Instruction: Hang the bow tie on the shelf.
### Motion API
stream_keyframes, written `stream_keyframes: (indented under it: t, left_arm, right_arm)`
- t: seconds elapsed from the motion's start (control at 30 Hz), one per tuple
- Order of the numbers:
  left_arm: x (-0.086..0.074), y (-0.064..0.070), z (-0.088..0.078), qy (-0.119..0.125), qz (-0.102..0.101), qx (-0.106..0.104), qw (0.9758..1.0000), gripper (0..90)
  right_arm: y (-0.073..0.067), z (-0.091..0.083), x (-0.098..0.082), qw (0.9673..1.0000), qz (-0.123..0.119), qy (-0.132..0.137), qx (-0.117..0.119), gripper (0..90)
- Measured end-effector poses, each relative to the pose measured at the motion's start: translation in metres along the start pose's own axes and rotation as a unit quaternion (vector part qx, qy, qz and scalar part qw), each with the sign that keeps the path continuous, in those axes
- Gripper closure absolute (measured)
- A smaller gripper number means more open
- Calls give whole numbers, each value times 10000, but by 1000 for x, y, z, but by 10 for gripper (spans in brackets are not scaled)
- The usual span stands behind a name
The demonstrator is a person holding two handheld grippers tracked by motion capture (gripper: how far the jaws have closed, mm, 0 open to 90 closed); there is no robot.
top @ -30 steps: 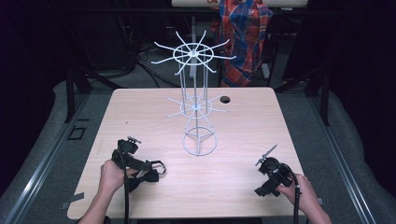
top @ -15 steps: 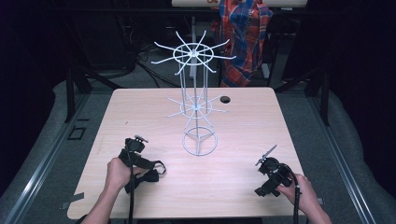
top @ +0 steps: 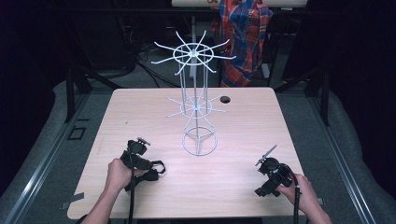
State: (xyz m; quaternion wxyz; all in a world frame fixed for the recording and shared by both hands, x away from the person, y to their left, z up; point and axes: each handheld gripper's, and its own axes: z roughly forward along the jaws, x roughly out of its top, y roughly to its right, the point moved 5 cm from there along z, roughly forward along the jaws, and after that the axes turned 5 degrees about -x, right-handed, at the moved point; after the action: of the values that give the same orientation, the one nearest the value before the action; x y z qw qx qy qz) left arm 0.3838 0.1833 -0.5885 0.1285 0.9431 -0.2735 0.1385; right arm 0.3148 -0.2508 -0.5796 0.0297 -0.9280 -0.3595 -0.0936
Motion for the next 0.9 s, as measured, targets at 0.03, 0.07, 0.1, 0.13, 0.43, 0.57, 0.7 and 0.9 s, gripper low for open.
stream_keyframes:
  t: [0.03, 0.07, 0.1, 0.13, 0.43, 0.57, 0.7, 0.9]
  left_arm:
    - [0, 0, 1, -13, 17, 15, 10000, 669]
    - [0, 0, 0, -38, 48, 30, 10000, 680]
    - [0, 0, 1, -50, 67, 37, 10000, 689]
    - [0, 0, 1, -50, 67, 37, 10000, 704]
    - [-2, 1, 2, -176, 218, 93, 9996, 798]
    - [-1, 1, 0, -63, 222, 56, 9997, 824]
    - [1, -3, -9, 216, 145, 97, 9996, 831]
    - [3, -3, -20, 556, 194, 255, 9979, 833]
  right_arm:
    - [0, 0, 0, 10000, -3, 4, 3, 137]
    - [0, 0, 0, 10000, 2, -9, 13, 137]
    - [0, 0, 0, 10000, 3, -15, 11, 137]
    - [0, 0, 0, 10000, 3, -15, 11, 137]
    - [0, -1, 0, 10000, -20, -12, -32, 137]
    - [0, -2, 0, 10000, -35, -35, -28, 137]
    - [2, -2, -1, 10000, -62, -43, -58, 137]
    - [1, -2, 0, 10000, -27, -26, -63, 137]
